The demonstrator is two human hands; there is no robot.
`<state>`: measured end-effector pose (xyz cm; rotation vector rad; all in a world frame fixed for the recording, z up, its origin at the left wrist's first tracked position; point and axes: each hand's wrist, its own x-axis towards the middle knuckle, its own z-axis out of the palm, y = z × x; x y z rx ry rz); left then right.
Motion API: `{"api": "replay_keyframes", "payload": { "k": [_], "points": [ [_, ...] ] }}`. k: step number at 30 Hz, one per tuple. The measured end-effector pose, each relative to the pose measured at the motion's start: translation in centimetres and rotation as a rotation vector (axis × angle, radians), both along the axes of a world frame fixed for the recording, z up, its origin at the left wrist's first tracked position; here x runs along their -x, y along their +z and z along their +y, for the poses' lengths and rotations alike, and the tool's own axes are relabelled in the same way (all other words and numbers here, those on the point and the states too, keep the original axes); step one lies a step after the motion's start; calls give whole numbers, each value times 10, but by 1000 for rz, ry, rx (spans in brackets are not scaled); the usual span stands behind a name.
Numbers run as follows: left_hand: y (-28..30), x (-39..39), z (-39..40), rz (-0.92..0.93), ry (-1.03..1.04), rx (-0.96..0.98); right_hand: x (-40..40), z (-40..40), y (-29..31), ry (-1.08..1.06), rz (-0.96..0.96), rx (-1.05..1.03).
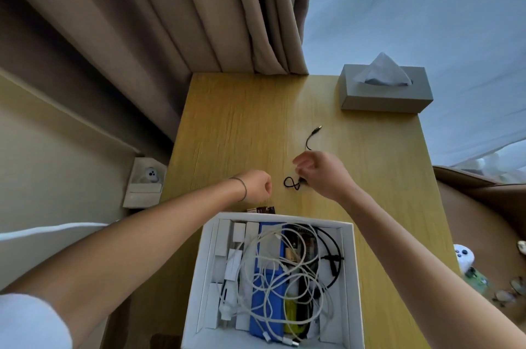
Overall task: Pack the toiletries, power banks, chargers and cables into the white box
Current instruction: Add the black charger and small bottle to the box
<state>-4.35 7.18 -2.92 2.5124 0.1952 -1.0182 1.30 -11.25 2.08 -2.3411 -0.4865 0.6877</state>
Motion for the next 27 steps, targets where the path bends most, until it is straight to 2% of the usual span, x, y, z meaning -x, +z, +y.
{"api": "replay_keyframes", "payload": {
  "k": [7, 13, 19, 24, 27],
  "points": [
    [-18, -10, -4, 64, -332, -228, -22, -5, -23, -17, -26, 79],
    [-30, -12, -4, 10, -404, -250, -38, -6, -40, 2, -80, 207],
    [-36, -14, 2, -16, -175, -90, -46, 0, -57, 30, 12, 298],
    [-20, -20, 11, -142, 249, 199, -46, 10, -74, 69, 22, 429],
    [3, -22, 18, -236, 424, 318, -46, 16, -85, 74, 10, 526]
  ]
}}
